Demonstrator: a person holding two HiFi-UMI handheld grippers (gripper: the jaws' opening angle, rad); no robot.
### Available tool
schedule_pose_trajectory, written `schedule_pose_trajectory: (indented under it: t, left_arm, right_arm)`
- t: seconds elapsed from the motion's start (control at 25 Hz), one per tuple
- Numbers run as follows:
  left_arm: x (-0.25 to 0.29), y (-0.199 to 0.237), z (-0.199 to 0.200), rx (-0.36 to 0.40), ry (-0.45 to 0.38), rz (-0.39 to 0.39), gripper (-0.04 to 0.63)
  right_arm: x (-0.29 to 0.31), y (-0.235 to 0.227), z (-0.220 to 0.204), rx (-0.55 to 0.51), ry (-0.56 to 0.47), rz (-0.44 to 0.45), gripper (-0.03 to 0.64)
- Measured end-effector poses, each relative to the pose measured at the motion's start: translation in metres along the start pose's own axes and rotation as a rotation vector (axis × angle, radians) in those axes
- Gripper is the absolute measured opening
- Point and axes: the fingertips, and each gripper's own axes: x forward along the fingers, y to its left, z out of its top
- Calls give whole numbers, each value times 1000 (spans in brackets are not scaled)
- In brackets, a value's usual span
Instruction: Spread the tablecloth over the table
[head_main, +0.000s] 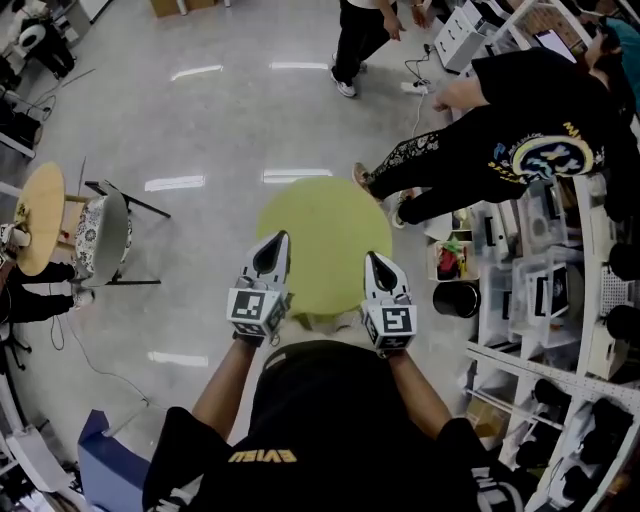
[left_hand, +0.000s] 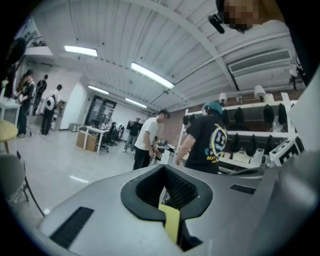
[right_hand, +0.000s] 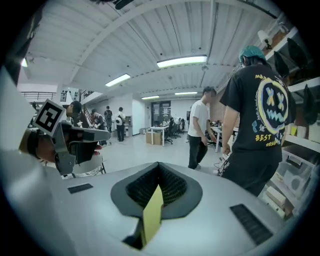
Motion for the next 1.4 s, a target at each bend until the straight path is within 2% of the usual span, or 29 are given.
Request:
schedule_pose_trajectory:
  t: [0.08,0.16,0.32,0.44,0.56,0.76,0.92,1.08,1.4]
  left_arm:
    - [-17,-28,1,103,8,-8,18]
    - [-37,-56,-3,176,12,23,17]
    - [-82,-112,-11,210,-27,98,17]
    - [-109,-165,-13,302,-62,117,17]
    - [-131,-207,-19,345,-61,114,17]
    - [-168,-251,-13,347,-60,131,17]
    - [-200,-263,-3,302,-85,156,17]
    - [-226,-271,-5,320,-89,150,17]
    - [-303,-279,-18,252,-135,132,17]
  right_arm:
    - [-25,-4,1,-10,-26,12,0]
    - [-54,-12,-4,-18,-42,21,0]
    - [-113,-27,-11,-16,-89,49,0]
    - [-154,-39,-21,-11,-118,71,0]
    - [-190,-51,-30,9,-133,75,0]
    - [-248,-40,-40,49,-133,116,0]
    - [-277,-26,-49,74,-124,120,0]
    - [-300,-20,-51,80,-147,94,0]
    - [-363,27,-65,59,-142,66,0]
